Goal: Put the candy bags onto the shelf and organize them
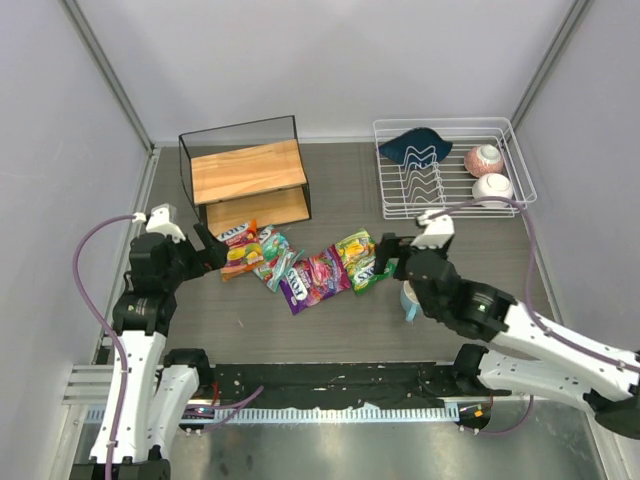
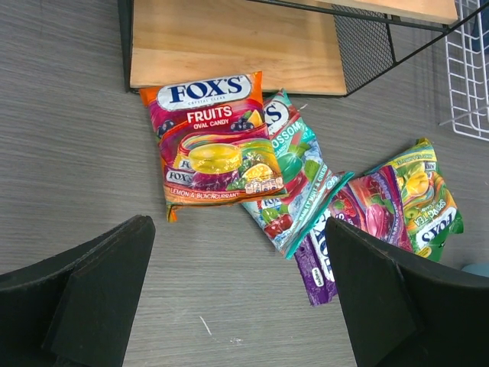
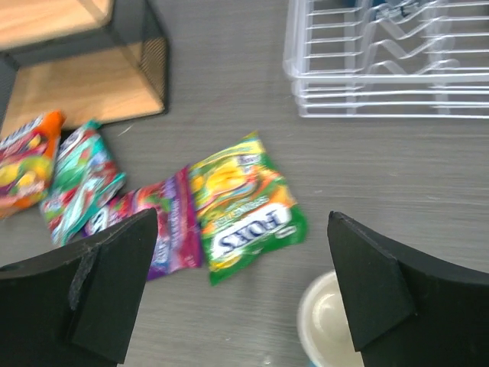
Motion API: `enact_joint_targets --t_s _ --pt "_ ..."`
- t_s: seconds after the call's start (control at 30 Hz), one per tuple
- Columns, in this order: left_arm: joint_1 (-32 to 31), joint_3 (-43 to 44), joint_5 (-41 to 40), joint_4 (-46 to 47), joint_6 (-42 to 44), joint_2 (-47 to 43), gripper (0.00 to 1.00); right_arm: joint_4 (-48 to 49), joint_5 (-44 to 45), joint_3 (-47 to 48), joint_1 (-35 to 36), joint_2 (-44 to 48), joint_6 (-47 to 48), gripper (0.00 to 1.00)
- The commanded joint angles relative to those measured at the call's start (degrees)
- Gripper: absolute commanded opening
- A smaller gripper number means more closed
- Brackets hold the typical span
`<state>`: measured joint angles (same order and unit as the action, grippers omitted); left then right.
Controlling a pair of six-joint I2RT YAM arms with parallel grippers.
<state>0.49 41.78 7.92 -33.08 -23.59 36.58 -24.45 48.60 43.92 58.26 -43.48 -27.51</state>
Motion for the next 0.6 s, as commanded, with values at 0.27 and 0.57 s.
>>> enact_joint_targets --t_s 0.27,0.57 --pt "0.04 -0.12 -0.45 1.26 -0.31 -0.45 1.0 23.38 -24.42 -2.35 0.01 -21.79 -8.42 0.84" --pt "0.12 -0.38 0.6 1.44 -0.31 -0.63 1.0 27.52 -28.65 0.11 -0.08 -35.25 -1.86 0.88"
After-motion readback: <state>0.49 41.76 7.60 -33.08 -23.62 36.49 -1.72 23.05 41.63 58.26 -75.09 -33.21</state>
